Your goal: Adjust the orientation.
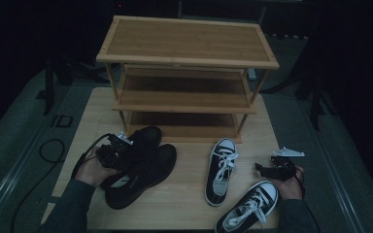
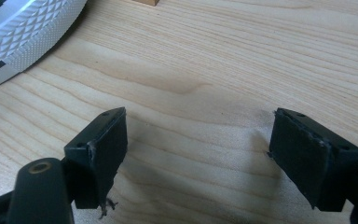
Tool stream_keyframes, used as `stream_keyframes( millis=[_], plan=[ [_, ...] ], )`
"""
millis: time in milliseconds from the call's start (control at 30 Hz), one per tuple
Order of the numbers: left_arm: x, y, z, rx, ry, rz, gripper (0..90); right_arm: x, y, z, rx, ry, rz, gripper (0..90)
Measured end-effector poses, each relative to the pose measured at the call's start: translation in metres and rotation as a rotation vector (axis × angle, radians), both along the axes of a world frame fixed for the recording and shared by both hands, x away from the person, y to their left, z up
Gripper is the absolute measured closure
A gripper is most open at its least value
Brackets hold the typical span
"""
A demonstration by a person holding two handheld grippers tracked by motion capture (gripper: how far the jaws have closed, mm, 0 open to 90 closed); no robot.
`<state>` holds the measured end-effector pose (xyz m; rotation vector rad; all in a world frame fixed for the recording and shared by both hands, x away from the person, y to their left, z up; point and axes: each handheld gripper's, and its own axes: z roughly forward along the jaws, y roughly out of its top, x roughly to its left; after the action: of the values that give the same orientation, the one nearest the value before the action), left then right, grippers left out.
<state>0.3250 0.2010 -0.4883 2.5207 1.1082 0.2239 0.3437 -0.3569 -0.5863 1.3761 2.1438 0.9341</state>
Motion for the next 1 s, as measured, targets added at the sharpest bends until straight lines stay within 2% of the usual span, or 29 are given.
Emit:
stream_keyframes(
  millis=[133, 167, 233, 467, 567, 667, 1000],
  plan=[
    [-0.001, -0.002, 0.001, 0.016, -0.011, 0.004, 77.9, 0.0, 0.0, 0.0, 0.0, 0.0, 0.0, 18.9],
    [-0.001, -0.002, 0.002, 0.021, -0.019, 0.013, 77.9, 0.0, 0.0, 0.0, 0.0, 0.0, 0.0, 18.9],
    [-0.002, 0.0, 0.002, 0.011, -0.023, 0.018, 82.6, 0.0, 0.0, 0.0, 0.0, 0.0, 0.0, 18.9],
    [-0.003, -0.001, 0.003, 0.012, -0.037, 0.023, 84.6, 0.0, 0.0, 0.0, 0.001, 0.0, 0.0, 18.9],
    [-0.004, -0.001, 0.004, -0.006, -0.025, 0.017, 85.8, 0.0, 0.0, 0.0, 0.0, 0.0, 0.0, 18.9],
    [-0.003, -0.002, 0.005, -0.007, -0.026, 0.013, 86.0, 0.0, 0.0, 0.0, 0.0, 0.0, 0.0, 18.9],
    [-0.003, -0.002, 0.012, -0.038, -0.042, 0.02, 86.2, 0.0, 0.0, 0.0, 0.002, 0.001, 0.0, 18.9]
  ],
)
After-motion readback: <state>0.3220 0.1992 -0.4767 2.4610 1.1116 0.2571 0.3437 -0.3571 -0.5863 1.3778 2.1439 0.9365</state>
